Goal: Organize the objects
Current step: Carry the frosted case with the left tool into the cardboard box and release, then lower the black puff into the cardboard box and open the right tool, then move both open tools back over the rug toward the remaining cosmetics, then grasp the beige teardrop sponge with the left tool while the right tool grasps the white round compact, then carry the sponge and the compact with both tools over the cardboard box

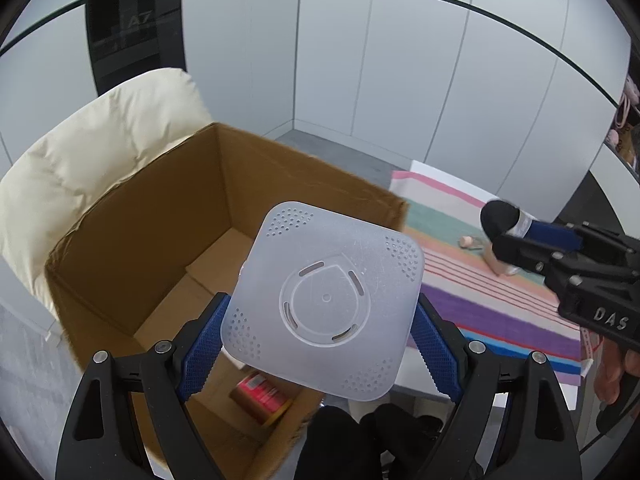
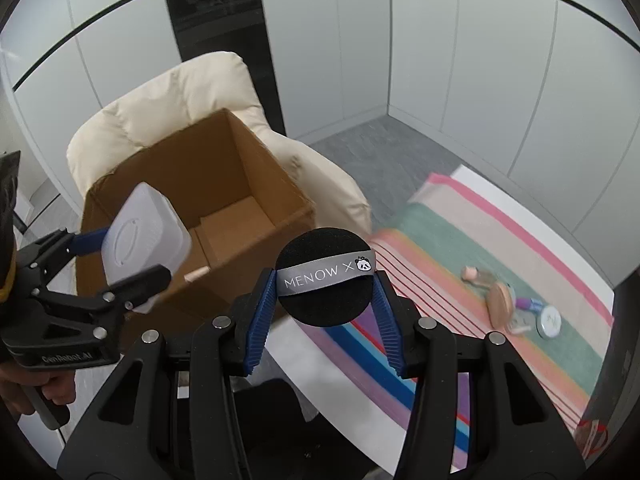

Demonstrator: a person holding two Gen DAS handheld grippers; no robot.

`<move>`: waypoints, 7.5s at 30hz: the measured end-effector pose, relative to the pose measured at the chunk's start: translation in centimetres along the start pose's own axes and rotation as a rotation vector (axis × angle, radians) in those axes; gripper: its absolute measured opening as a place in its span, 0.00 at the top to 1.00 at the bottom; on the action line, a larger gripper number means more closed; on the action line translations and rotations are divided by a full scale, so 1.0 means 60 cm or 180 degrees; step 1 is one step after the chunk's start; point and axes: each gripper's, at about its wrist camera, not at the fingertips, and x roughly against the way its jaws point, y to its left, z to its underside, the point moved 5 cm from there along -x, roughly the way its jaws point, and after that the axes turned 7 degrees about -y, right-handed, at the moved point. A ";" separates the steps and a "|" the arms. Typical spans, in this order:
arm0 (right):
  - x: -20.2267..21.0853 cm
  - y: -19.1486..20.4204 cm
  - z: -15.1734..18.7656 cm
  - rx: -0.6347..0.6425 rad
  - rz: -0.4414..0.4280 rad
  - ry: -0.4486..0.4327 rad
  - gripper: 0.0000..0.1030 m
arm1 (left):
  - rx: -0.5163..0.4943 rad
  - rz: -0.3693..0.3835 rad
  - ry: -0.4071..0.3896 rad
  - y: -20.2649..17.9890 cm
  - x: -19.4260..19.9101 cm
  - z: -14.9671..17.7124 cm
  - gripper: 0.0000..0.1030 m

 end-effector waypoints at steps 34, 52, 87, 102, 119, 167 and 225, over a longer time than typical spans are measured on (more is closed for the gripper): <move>-0.109 0.259 -0.035 0.0568 -0.0566 0.0150 0.51 | 0.0802 -0.0742 -0.0197 0.293 0.103 0.049 0.00; -0.125 0.213 -0.037 0.0538 -0.0221 0.0096 0.04 | 0.0685 -0.0631 -0.0202 0.273 0.077 0.025 0.00; -0.034 -0.187 0.033 -0.0456 0.0556 0.0131 0.04 | -0.0229 0.0049 -0.0051 -0.085 -0.088 -0.053 0.00; 0.017 -0.295 0.094 -0.0655 0.0896 0.0182 0.04 | -0.0289 0.0362 0.0082 -0.198 -0.128 -0.055 0.00; 0.077 -0.405 0.165 -0.1006 0.1159 0.0276 0.04 | -0.0657 0.0611 0.0271 -0.330 -0.153 -0.031 0.00; -0.186 -0.646 0.277 -0.1370 0.1225 0.0752 0.07 | -0.0216 0.0845 0.0937 -0.531 -0.438 0.039 0.86; 0.175 -0.439 0.171 -0.1108 0.1113 0.0207 0.42 | -0.0615 0.1039 0.0203 -0.460 -0.093 -0.020 0.89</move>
